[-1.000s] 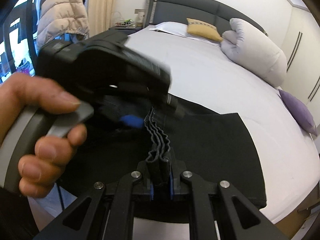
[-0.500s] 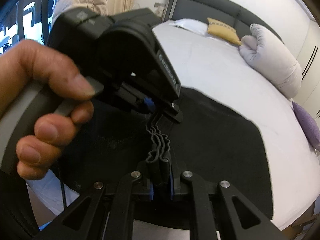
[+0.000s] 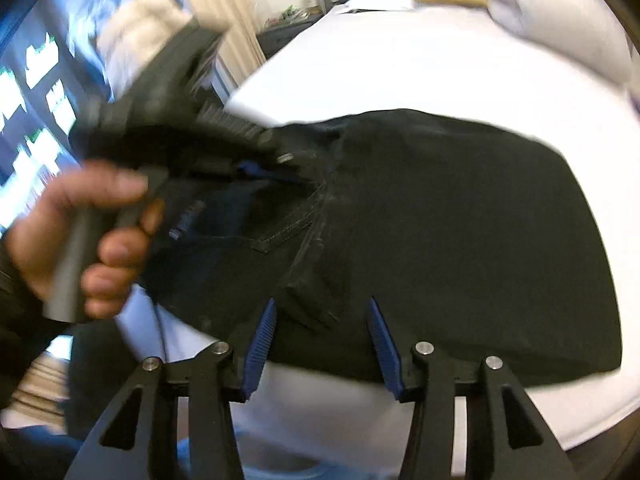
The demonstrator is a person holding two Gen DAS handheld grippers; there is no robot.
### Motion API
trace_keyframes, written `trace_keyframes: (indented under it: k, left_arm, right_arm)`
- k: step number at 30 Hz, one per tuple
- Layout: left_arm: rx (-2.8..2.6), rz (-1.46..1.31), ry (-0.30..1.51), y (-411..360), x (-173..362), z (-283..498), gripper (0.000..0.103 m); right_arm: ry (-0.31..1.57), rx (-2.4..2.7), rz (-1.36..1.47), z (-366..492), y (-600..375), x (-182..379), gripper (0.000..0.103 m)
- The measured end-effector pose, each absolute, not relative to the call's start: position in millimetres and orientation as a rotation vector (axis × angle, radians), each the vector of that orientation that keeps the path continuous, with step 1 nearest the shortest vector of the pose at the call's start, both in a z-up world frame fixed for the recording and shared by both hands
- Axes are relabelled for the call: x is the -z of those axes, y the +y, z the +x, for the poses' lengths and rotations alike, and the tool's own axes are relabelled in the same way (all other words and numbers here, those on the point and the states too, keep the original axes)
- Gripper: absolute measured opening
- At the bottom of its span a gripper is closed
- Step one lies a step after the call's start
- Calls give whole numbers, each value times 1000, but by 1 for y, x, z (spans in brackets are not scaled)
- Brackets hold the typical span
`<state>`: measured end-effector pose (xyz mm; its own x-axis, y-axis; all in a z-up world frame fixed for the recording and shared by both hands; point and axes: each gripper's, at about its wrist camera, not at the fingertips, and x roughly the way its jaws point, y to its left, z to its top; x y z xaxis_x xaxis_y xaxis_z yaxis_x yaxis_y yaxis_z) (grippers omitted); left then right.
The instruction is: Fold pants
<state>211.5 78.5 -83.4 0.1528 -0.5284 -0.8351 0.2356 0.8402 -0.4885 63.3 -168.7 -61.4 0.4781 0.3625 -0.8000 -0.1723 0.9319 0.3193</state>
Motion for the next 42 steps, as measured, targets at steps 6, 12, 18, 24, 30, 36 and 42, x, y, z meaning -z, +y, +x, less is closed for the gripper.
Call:
trace_keyframes:
  k: [6, 12, 18, 24, 30, 36, 42]
  left_arm:
    - [675, -191, 1222, 42, 61, 188, 11]
    - [727, -55, 1286, 2, 92, 157, 11]
    - [754, -97, 1260, 7, 97, 156, 11]
    - [717, -1, 1233, -14, 92, 153, 11]
    - [717, -17, 1236, -16, 91, 157, 11]
    - [706, -2, 1226, -10, 96, 147, 11]
    - [703, -5, 1215, -17, 101, 136, 11]
  right_arm:
    - [974, -300, 568, 83, -298, 50, 32]
    - [1016, -445, 769, 152, -358, 70, 32]
    - [1108, -454, 854, 216, -382, 114, 32]
    - [1188, -460, 933, 220, -391, 151, 16]
    - [1215, -493, 863, 167, -387, 146, 16]
    - [1228, -488, 852, 103, -378, 136, 18]
    - [1202, -463, 918, 63, -374, 137, 18]
